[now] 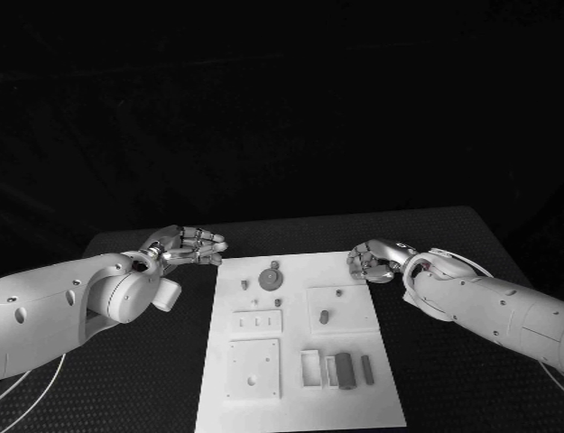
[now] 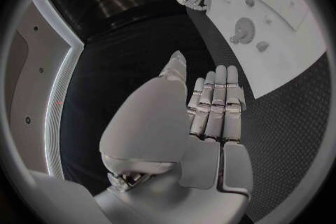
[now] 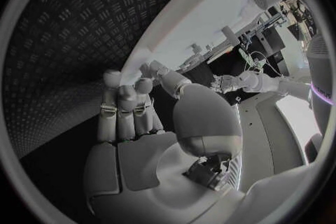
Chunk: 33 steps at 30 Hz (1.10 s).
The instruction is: Assemble the parts on the task board
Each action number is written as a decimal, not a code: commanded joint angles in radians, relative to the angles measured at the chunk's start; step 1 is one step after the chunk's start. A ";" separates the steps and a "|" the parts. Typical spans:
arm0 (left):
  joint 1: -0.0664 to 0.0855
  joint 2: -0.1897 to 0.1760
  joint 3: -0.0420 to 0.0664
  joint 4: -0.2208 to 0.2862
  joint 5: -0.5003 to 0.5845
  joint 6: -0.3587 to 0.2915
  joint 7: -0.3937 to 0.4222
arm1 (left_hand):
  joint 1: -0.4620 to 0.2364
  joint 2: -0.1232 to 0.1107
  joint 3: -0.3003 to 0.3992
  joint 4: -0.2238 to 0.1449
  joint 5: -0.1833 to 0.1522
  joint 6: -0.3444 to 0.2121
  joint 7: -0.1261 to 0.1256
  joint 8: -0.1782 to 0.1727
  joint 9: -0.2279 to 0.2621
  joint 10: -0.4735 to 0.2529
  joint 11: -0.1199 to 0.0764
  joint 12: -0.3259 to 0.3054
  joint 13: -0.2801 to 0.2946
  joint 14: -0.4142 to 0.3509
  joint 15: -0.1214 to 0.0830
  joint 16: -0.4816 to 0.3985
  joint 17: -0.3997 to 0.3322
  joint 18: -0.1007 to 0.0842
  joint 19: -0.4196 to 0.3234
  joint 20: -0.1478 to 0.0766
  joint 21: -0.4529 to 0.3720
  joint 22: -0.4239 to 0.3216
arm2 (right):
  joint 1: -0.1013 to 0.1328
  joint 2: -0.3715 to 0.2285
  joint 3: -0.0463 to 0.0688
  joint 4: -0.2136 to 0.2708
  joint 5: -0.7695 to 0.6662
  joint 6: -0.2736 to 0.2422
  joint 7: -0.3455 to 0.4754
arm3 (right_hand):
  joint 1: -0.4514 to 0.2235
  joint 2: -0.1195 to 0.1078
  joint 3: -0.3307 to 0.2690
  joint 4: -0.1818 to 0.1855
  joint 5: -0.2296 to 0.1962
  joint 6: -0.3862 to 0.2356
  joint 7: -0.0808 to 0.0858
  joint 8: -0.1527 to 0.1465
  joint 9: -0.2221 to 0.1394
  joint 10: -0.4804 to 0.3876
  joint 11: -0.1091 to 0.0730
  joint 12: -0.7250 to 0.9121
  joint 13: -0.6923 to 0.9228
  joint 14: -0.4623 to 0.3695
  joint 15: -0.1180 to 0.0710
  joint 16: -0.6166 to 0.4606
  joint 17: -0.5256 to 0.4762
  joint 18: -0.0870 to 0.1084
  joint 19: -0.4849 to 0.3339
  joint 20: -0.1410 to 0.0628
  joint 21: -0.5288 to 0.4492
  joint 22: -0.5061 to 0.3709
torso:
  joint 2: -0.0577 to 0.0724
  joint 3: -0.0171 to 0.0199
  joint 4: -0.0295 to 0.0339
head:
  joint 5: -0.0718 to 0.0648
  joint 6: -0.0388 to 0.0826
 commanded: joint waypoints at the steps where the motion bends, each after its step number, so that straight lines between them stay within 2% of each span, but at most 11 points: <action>1: 0.001 0.000 0.001 0.003 -0.003 0.014 0.009 | 0.000 0.007 -0.008 -0.001 -0.005 -0.005 0.010 -0.005 -0.001 -0.007 0.002 -0.005 -0.001 0.006 -0.001 -0.006 0.002 0.003 0.005 -0.001 -0.004 0.001 | -0.001 0.002 0.000 0.000 -0.013 -0.003 -0.007 | -0.002 0.015 0.005 0.001 0.002 0.147 0.022 0.006 0.002 -0.001 -0.010 0.005 -0.002 0.001 -0.007 0.007 0.002 0.007 0.008 0.000 0.007 0.017 | 0.000 0.0002 0.0004 | 0.001 -0.002; 7: 0.001 0.000 0.001 0.001 -0.003 0.014 0.008 | 0.000 0.007 -0.008 -0.001 -0.005 -0.005 0.010 -0.005 -0.001 -0.008 0.002 -0.006 -0.002 0.006 -0.001 -0.006 0.002 0.003 0.005 -0.001 -0.004 0.001 | -0.001 0.003 0.000 -0.002 -0.013 -0.012 -0.010 | -0.004 0.025 0.005 0.001 0.003 0.152 0.020 0.007 0.005 0.002 -0.012 0.007 -0.003 0.003 -0.009 0.008 0.002 0.007 0.009 0.000 0.008 0.018 | 0.000 0.0004 -0.0003 | 0.002 -0.004; 13: 0.001 0.000 0.001 0.000 -0.011 0.016 0.008 | 0.000 0.009 -0.008 0.000 -0.005 -0.004 0.010 -0.004 -0.001 -0.008 0.000 -0.007 -0.002 0.006 -0.001 -0.007 0.003 0.003 0.005 -0.001 -0.005 0.001 | -0.001 0.003 0.000 -0.001 -0.013 -0.035 -0.012 | 0.000 0.044 0.007 -0.003 0.003 0.173 0.013 0.018 0.016 0.008 -0.019 0.010 -0.005 0.009 -0.015 0.010 0.004 0.007 0.011 -0.003 0.012 0.019 | 0.000 0.0005 -0.0004 | 0.001 -0.005; 19: 0.001 0.000 0.001 0.000 -0.016 0.018 0.012 | 0.000 0.016 -0.009 0.000 -0.005 0.036 0.010 0.017 0.008 0.022 -0.009 0.007 0.005 0.008 -0.001 -0.011 0.008 0.003 0.006 -0.002 -0.006 0.003 | -0.001 0.004 0.000 0.003 -0.019 -0.048 -0.012 | 0.010 0.058 0.008 -0.006 0.003 0.195 0.004 0.030 0.029 0.013 -0.027 0.012 -0.007 0.013 -0.023 0.012 0.005 0.007 0.014 -0.007 0.015 0.019 | 0.000 0.0012 -0.0004 | 0.001 -0.005; 27: 0.001 0.001 0.001 0.000 -0.020 0.028 0.010 | -0.002 0.023 -0.012 0.000 -0.005 0.068 0.003 0.030 0.012 0.049 -0.014 0.017 0.011 0.010 -0.001 -0.016 0.015 0.003 0.007 -0.002 -0.008 0.005 | -0.001 0.001 0.000 0.014 -0.017 -0.075 -0.016 | 0.015 0.054 0.006 -0.007 0.002 0.202 0.000 0.033 0.035 0.018 -0.031 0.015 -0.008 0.017 -0.026 0.015 0.006 0.007 0.018 -0.009 0.019 0.019 | 0.000 0.0015 -0.0011 | 0.001 -0.004; 33: 0.001 -0.001 0.001 0.005 -0.045 0.030 -0.004 | -0.027 0.031 -0.016 0.001 -0.005 0.099 -0.005 0.039 0.013 0.074 -0.025 0.026 0.017 0.022 -0.005 -0.017 0.023 0.004 0.015 -0.005 -0.007 0.008 | -0.001 -0.016 0.000 0.059 -0.006 -0.096 -0.040 | 0.016 0.047 0.002 -0.007 0.002 0.206 -0.002 0.035 0.038 0.021 -0.033 0.016 -0.009 0.020 -0.028 0.016 0.007 0.007 0.020 -0.011 0.021 0.019 | 0.000 0.0012 -0.0029 | 0.001 0.001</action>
